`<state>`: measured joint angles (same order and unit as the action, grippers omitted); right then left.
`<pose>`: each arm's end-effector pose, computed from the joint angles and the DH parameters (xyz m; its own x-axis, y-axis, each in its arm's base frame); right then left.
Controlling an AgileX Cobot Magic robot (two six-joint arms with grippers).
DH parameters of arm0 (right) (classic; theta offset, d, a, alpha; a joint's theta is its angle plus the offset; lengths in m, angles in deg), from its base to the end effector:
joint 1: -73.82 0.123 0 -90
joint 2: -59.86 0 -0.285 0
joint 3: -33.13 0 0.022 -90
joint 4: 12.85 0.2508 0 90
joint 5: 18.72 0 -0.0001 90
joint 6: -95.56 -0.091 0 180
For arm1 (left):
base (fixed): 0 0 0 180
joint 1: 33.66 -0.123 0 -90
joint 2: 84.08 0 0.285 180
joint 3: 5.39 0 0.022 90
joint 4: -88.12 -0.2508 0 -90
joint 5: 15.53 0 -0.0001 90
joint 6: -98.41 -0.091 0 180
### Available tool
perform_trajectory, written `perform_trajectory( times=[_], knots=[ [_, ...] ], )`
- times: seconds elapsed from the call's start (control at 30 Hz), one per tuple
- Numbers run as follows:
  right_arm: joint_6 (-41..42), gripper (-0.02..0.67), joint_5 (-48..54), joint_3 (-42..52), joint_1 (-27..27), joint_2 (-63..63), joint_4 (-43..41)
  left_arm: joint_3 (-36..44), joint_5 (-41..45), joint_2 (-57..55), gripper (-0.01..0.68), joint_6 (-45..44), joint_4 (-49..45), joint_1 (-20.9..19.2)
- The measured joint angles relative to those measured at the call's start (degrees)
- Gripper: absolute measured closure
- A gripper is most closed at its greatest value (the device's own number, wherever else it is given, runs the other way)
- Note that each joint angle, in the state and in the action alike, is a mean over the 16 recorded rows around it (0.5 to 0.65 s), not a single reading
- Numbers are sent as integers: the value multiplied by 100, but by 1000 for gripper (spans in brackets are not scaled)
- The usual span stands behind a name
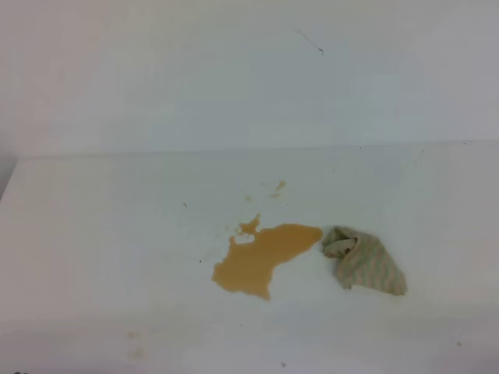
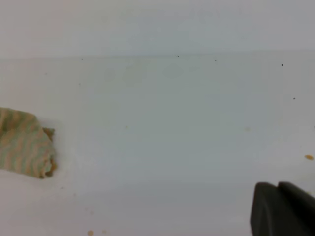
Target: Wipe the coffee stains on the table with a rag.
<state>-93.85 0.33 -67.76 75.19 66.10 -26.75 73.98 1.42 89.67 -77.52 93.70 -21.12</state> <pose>0.0531 -0.0059 0.1744 -0.2427 -0.0711 -0.9675 0.0364 0.9959 -0.0824 0.0520 -0.0142 0.1753 -0.2482 -0.1122 -0.9622 0.2062 0.9644 -0.1657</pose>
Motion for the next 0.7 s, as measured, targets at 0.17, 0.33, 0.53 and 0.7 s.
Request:
perform_trajectory(
  times=[0.17, 0.33, 0.53, 0.7],
  knots=[
    [0, 652, 0, 0, 0, 0, 0, 0, 0, 0, 672, 0, 0, 0],
    [0, 652, 0, 0, 0, 0, 0, 0, 0, 0, 672, 0, 0, 0],
    [0, 652, 0, 0, 0, 0, 0, 0, 0, 0, 672, 0, 0, 0],
    [0, 652, 0, 0, 0, 0, 0, 0, 0, 0, 672, 0, 0, 0]
  ],
)
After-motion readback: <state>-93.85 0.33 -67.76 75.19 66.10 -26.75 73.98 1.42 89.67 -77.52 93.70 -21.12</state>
